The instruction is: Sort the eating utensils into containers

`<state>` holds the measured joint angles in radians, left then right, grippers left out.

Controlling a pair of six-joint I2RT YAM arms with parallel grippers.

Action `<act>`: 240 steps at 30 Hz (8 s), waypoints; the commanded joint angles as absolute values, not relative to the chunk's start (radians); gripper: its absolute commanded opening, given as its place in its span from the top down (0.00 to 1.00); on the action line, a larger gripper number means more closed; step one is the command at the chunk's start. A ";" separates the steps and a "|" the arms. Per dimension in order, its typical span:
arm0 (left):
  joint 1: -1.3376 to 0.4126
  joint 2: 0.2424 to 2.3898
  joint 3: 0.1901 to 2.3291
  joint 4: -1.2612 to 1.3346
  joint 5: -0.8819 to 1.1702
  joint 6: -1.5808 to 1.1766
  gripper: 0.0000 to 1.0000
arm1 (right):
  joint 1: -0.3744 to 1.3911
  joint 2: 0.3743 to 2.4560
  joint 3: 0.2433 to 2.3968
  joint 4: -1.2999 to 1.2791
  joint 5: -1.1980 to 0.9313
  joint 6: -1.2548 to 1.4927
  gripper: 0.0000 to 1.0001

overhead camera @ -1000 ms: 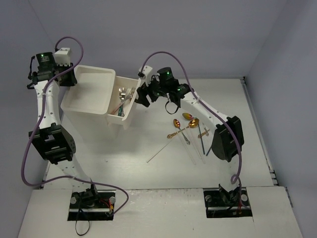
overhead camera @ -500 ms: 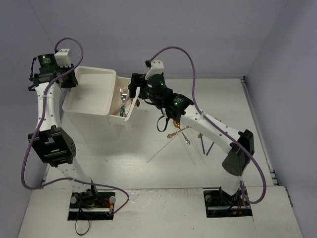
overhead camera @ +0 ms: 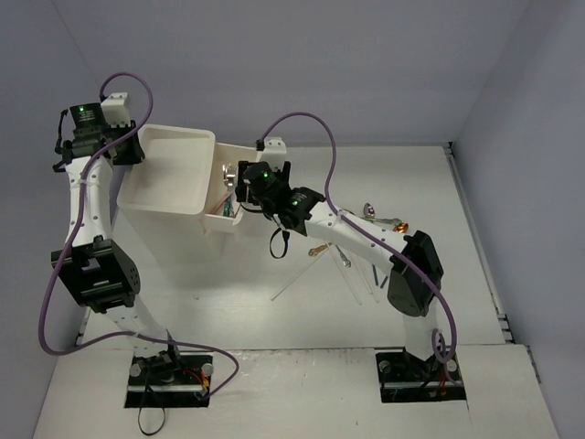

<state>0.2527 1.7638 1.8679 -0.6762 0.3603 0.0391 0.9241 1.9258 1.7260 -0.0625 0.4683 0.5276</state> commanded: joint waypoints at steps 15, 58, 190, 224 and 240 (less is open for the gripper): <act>0.225 1.722 1.844 -0.772 0.445 -0.020 1.00 | 0.891 1.898 1.784 -0.111 0.502 0.543 1.00; 0.219 1.746 1.862 -0.756 0.523 -0.100 1.00 | 0.933 2.105 2.134 -0.132 0.252 0.632 1.00; 0.303 1.822 1.909 -0.748 0.559 -0.047 1.00 | 0.648 2.146 1.825 0.049 -0.765 -0.374 1.00; 0.290 1.551 2.087 -0.754 0.518 -0.202 0.28 | 0.442 1.479 1.317 0.044 -0.163 -0.011 0.31; -0.141 0.995 1.509 -0.828 0.080 -0.128 0.27 | 0.423 1.345 0.901 0.018 -0.022 0.123 0.49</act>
